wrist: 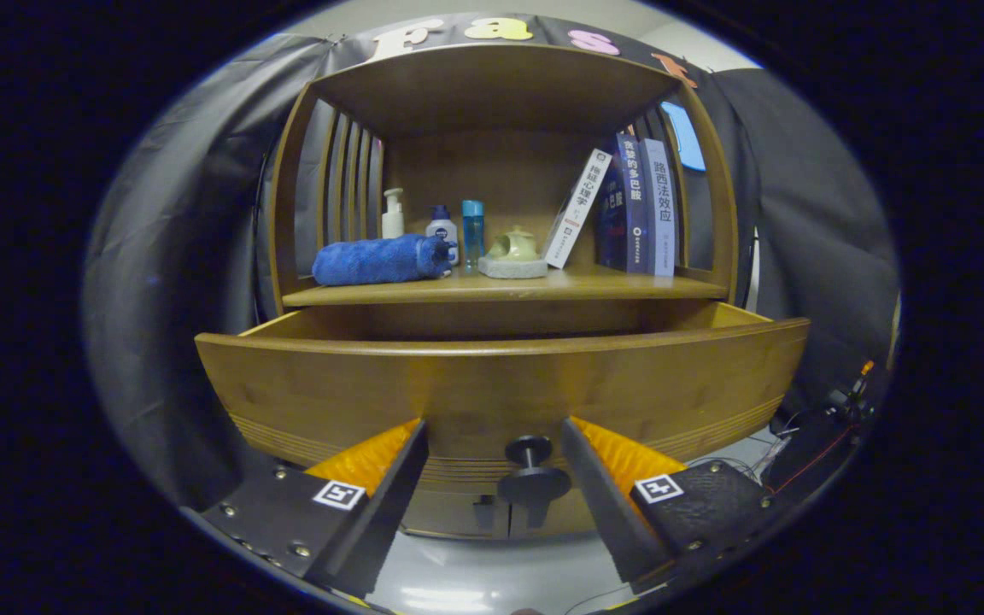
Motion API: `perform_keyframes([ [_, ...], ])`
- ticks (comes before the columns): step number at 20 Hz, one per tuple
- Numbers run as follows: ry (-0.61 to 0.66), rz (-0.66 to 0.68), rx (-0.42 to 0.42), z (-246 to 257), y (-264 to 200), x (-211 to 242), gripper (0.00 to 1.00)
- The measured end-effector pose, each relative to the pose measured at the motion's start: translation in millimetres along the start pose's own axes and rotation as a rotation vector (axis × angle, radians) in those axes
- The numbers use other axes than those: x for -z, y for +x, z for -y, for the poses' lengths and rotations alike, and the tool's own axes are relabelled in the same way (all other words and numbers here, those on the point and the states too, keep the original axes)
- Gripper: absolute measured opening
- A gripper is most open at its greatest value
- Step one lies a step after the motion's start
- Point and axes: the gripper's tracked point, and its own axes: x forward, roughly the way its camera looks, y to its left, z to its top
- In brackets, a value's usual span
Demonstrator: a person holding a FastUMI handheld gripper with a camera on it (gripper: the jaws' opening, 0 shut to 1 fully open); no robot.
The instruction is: Pull open the drawer, take out the items inside it, and place them on the countertop above the cabinet.
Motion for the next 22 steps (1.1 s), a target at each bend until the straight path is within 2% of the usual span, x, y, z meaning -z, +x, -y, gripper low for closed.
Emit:
perform_keyframes([
  [16, 0.080, -0.078, 0.005, -11.1, 87.4, -13.7, 0.99],
  [22, 0.090, -0.090, 0.004, -12.9, 105.5, -17.8, 0.99],
])
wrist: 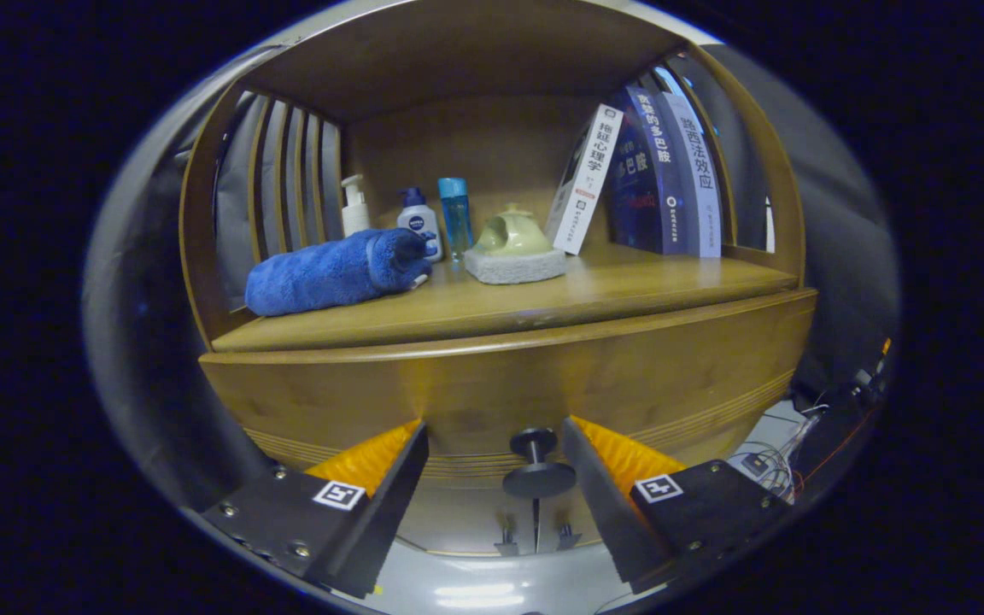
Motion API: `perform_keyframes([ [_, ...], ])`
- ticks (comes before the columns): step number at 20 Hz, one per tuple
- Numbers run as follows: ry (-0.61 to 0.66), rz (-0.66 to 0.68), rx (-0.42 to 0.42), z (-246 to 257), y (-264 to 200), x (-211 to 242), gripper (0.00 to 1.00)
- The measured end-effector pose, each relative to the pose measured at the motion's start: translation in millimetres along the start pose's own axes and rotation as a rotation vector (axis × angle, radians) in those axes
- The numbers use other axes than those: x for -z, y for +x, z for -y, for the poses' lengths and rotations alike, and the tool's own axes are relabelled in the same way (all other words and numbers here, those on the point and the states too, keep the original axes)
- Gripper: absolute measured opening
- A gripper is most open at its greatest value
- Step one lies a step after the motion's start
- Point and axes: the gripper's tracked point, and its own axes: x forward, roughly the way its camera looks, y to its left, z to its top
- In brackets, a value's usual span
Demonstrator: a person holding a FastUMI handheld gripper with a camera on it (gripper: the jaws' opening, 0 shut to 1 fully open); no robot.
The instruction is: Pull open the drawer, take out the items inside it, and place them on the countertop above the cabinet.
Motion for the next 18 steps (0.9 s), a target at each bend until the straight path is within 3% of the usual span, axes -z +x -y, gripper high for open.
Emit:
perform_keyframes([
  [10, -0.075, -0.001, 0.025, -4.7, -11.4, -4.0, 0.99],
  [18, -0.118, 0.111, -0.068, -39.0, -69.4, -52.5, 0.99],
])
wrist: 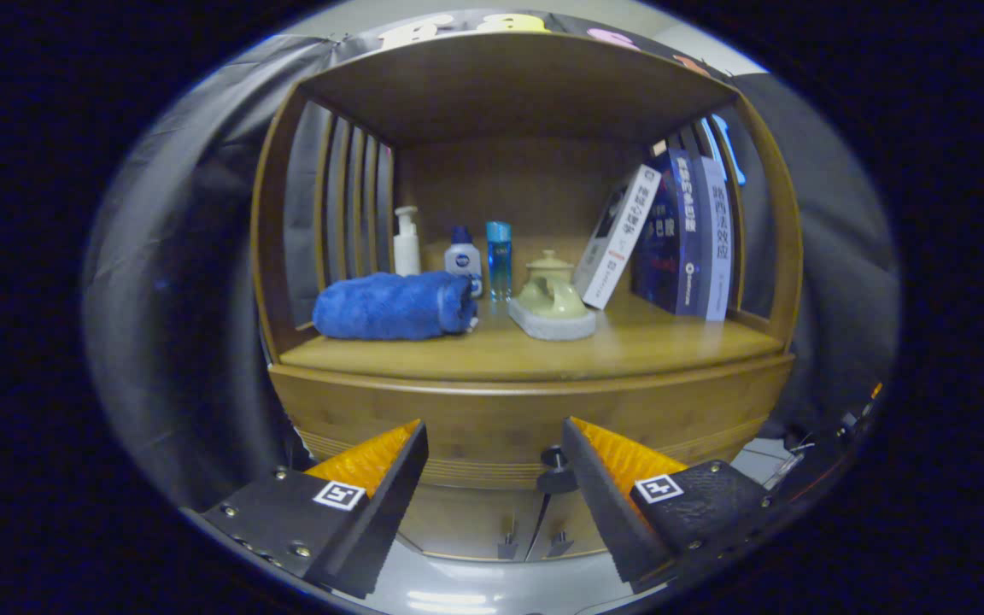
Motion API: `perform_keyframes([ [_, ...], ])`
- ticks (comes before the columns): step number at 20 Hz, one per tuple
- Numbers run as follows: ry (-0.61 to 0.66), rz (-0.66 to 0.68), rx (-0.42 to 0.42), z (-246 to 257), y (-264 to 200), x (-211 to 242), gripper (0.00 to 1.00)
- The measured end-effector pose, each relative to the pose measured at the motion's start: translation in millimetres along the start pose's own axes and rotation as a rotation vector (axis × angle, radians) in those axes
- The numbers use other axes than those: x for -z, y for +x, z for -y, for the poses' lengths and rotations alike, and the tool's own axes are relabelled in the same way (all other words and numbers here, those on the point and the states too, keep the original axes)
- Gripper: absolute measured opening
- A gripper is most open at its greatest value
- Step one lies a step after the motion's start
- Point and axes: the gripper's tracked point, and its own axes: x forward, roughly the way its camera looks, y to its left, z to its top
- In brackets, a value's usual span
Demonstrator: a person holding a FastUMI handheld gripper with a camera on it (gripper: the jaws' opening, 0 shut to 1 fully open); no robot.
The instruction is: Pull open the drawer, take out the items inside it, and place them on the countertop above the cabinet.
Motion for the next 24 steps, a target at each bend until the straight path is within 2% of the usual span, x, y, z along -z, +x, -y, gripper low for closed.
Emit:
perform_keyframes([
  [7, 0.005, 0.144, -0.018, -13.0, -69.6, -82.3, 0.99],
  [10, 0.069, 0.184, -0.075, -21.3, -108.1, -118.4, 0.99],
  [13, 0.079, 0.231, -0.099, -14.8, -145.1, -151.2, 0.98],
  [16, 0.061, 0.242, -0.116, -5.3, -172.0, -168.5, 0.98],
  [24, -0.016, 0.283, -0.060, 59.6, -202.6, -188.1, 0.98],
])
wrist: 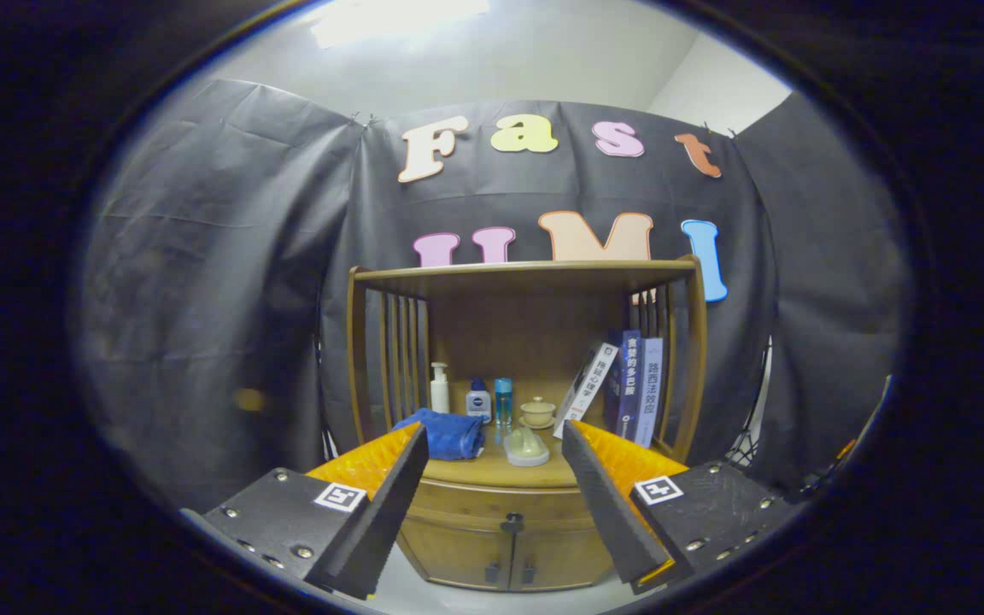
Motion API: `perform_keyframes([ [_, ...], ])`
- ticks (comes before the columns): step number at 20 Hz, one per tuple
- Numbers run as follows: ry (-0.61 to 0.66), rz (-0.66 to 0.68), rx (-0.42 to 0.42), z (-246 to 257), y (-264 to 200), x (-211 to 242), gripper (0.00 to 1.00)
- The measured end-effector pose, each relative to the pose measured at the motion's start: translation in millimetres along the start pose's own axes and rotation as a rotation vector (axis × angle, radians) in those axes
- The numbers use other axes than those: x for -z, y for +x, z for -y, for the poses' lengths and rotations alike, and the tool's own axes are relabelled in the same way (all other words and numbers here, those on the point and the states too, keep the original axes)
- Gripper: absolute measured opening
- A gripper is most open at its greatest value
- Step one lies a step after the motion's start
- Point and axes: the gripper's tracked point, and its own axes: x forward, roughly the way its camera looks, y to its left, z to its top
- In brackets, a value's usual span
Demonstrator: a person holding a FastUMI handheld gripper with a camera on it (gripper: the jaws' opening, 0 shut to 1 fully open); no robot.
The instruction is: Pull open the drawer, take out the items inside it, and place them on the countertop above the cabinet.
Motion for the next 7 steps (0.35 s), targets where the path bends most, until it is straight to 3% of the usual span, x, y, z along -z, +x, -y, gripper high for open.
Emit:
perform_keyframes([
  [3, -0.008, 0.000, 0.030, 20.0, -3.8, -2.4, 0.98],
  [7, 0.091, 0.020, 0.054, 39.9, -4.1, -8.3, 0.98],
])
